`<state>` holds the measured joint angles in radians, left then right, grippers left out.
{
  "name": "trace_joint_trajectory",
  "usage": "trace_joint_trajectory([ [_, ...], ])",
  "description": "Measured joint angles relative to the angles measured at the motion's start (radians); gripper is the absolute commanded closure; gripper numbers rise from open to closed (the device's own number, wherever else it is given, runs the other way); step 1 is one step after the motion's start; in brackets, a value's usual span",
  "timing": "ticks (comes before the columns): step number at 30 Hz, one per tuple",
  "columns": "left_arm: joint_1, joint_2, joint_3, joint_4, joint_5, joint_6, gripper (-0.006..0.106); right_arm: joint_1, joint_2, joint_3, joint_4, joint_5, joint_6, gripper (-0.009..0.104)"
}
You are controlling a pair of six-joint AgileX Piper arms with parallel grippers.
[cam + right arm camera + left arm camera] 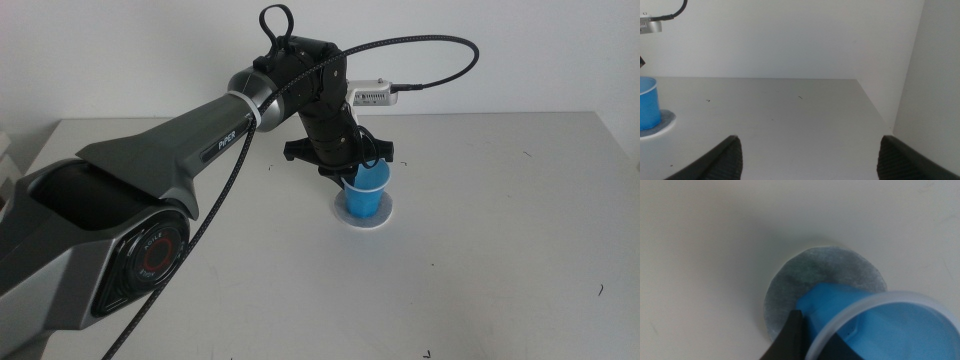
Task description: Place an empty cup on a cup mat.
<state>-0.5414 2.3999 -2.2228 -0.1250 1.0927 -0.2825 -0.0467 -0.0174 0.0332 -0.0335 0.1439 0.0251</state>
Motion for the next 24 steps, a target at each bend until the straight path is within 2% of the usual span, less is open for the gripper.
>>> trace_joint_trajectory([
  [5,-0.001,0.002,0.0,0.005,-0.006,0.0,0.095,0.0,0.0,0.0,0.0,0.0,0.0,0.001],
  [11,-0.001,0.002,0.0,0.008,-0.005,0.0,0.061,0.0,0.0,0.0,0.0,0.0,0.0,0.001],
  [18,-0.001,0.002,0.0,0.008,0.012,0.012,0.016,0.0,0.0,0.0,0.0,0.0,0.0,0.001],
  [21,0.0,-0.01,0.0,0.008,0.022,0.056,0.006,0.0,0.0,0.0,0.0,0.0,0.0,0.001],
  [24,0.006,-0.048,0.0,0.004,0.045,0.093,0.005,0.0,0.0,0.0,0.0,0.0,0.0,0.001],
])
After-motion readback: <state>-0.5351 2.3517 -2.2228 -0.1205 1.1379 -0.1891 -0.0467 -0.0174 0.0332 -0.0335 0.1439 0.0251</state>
